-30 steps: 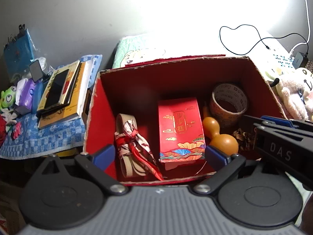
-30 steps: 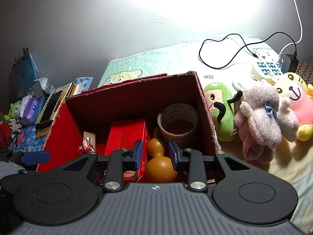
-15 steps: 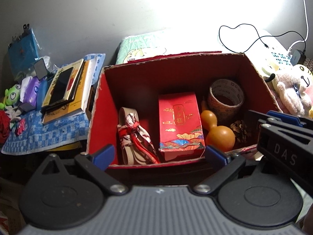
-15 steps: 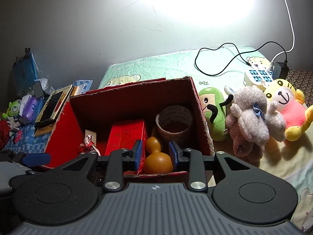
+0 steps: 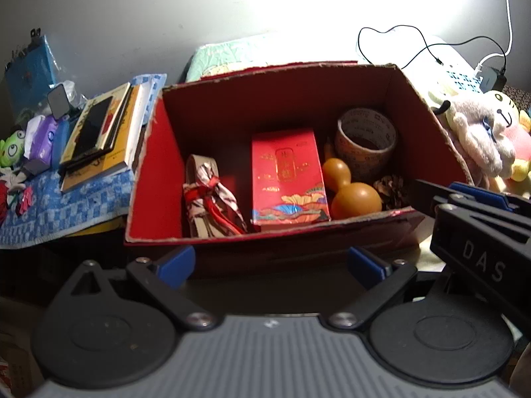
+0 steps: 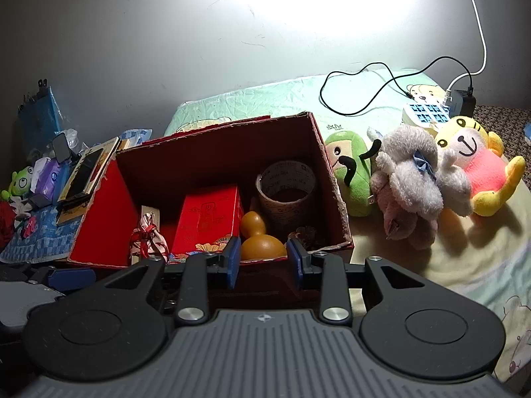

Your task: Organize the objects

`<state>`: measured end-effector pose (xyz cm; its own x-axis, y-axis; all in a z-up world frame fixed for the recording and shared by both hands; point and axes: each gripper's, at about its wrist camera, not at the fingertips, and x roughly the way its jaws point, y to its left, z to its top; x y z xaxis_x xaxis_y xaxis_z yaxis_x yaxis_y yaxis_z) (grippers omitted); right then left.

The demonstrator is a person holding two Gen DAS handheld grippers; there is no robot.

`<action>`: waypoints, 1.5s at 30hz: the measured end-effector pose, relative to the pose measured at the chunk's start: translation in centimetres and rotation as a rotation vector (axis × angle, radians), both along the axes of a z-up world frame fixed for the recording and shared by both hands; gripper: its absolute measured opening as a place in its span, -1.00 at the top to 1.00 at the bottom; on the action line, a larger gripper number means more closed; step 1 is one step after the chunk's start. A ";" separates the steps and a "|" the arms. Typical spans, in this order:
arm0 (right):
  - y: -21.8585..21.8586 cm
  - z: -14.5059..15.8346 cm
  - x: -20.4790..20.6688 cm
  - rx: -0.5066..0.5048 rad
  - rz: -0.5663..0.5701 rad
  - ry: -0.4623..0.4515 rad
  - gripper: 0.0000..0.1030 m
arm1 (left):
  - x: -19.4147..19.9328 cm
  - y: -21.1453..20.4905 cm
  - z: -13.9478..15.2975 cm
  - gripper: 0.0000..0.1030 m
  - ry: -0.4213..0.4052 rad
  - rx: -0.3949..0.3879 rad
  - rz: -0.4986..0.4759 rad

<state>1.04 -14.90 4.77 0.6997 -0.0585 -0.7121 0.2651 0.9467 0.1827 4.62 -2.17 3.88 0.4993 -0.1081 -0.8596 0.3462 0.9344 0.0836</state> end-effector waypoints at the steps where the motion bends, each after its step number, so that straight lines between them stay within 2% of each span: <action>1: 0.0 -0.1 -0.1 0.001 -0.003 0.003 0.35 | -0.1 0.0 -0.2 -0.92 0.006 0.003 0.001; 5: 0.0 -0.5 -0.4 0.000 -0.011 0.019 0.28 | -0.2 0.0 -0.8 -0.92 0.029 0.010 -0.001; 20: -0.7 -1.5 -0.8 -0.012 -0.038 0.073 0.27 | -0.1 -0.6 -2.4 -0.92 0.105 0.015 0.015; 24: -1.1 -1.6 -0.9 -0.018 -0.048 0.077 0.27 | -0.1 -0.6 -2.1 -0.92 0.084 0.033 0.034; 33: -2.2 -0.7 -0.9 -0.022 -0.064 0.059 0.27 | 0.2 -0.8 -0.6 -0.92 0.054 0.020 0.040; 45: -2.6 2.2 -0.7 -0.042 -0.061 -0.035 0.27 | 1.2 -1.4 2.2 -0.92 -0.028 -0.002 0.041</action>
